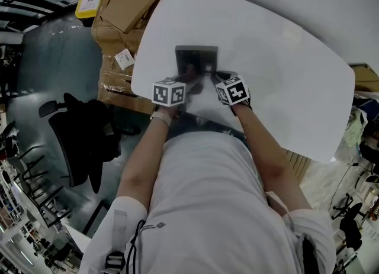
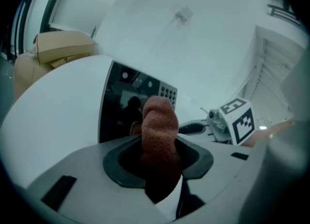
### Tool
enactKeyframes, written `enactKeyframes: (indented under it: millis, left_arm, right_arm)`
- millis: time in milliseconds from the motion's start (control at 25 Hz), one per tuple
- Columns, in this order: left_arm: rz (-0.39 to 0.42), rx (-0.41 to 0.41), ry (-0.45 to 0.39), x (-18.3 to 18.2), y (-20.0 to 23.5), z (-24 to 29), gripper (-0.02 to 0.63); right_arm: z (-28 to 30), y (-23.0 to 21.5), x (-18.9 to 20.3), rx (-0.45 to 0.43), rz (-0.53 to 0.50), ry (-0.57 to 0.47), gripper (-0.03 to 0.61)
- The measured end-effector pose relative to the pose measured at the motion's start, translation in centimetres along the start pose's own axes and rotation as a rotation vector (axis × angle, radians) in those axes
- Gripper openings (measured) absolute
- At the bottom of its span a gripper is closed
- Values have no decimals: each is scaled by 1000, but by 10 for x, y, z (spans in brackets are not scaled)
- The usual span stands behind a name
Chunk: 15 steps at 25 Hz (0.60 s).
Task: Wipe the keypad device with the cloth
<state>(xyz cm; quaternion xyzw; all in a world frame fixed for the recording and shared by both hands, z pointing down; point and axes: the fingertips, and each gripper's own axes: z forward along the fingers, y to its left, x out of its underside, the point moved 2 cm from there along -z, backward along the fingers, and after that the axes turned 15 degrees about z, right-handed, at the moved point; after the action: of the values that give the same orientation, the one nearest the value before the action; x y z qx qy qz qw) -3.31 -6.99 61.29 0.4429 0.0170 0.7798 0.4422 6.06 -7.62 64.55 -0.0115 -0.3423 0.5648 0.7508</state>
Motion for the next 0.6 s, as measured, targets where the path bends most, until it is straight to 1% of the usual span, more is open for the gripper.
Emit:
enactKeyframes:
  millis: [160, 240, 360, 440, 520, 600]
  left_arm:
    - [6, -1, -132, -55, -1, -16, 152]
    - [28, 5, -167, -79, -3, -19, 152]
    - [93, -3, -162, -98, -5, -14, 152]
    - [124, -13, -146, -104, -3, -9, 152]
    - [133, -16, -130, -106, 0, -2, 152]
    - [129, -10, -116, -106, 2, 4, 152]
  right_arm:
    - [-2, 0, 0, 6, -10, -1, 100]
    - [-3, 0, 0, 2, -11, -3, 100]
    - [-5, 1, 4, -30, -7, 0, 103]
    - [-9, -1, 7, -54, 11, -21, 104]
    - [-15, -5, 5, -71, 40, -57, 128]
    - [-21, -10, 0, -80, 69, -97, 137]
